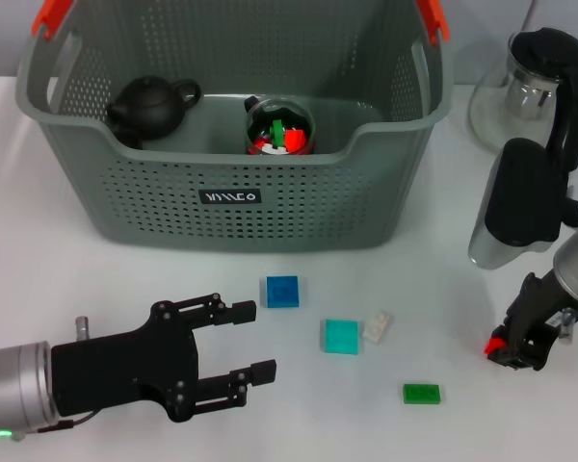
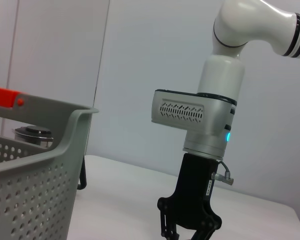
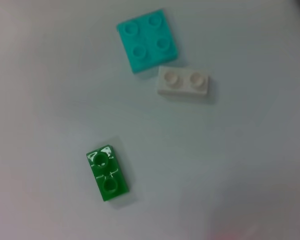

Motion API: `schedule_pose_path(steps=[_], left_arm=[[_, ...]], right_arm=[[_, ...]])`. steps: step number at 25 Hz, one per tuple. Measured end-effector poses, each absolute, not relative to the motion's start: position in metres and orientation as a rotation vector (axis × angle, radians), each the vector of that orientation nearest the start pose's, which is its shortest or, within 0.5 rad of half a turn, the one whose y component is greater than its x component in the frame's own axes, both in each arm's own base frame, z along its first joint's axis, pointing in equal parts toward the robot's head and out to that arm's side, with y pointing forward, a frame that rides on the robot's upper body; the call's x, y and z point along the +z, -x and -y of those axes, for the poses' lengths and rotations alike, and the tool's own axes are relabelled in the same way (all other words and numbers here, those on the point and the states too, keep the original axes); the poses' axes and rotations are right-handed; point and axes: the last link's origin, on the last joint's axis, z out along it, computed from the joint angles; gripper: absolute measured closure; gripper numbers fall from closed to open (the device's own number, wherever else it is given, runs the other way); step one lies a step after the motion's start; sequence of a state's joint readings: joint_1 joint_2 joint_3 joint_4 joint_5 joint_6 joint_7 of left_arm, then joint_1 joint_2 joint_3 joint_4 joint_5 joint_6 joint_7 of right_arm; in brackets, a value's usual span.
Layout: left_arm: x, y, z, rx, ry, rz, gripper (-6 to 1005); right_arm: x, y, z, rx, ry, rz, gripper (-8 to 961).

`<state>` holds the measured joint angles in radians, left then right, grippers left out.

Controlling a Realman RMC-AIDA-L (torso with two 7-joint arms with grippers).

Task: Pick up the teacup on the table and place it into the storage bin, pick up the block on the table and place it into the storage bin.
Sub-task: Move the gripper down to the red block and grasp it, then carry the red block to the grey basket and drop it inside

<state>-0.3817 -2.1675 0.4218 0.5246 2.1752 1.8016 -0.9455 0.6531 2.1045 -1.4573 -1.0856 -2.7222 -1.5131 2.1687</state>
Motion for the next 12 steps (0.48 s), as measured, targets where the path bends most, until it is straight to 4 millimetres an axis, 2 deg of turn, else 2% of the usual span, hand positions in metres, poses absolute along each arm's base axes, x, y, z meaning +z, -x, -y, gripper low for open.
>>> schedule_pose_path(steps=[1,6,9,12], left_arm=[[-0.036,0.287,-0.238,-0.961,2.730,0.435,308],[-0.036,0.287,-0.238,-0.961,2.730,0.434,308],[-0.036,0.287,-0.238,-0.963,2.728,0.435,308],[-0.036,0.287,-0.238,-0.965,2.725,0.436,308]], right_arm=[[-0.038,-0.223,-0.344,-0.904,2.808,-0.504,511],[-0.038,-0.222,-0.345,-0.893,2.804,-0.512,730],[-0.036,-0.218,-0.346,-0.847,2.814,-0.517,761],[-0.026,-0.213,-0.345,-0.725,2.850,-0.533,782]])
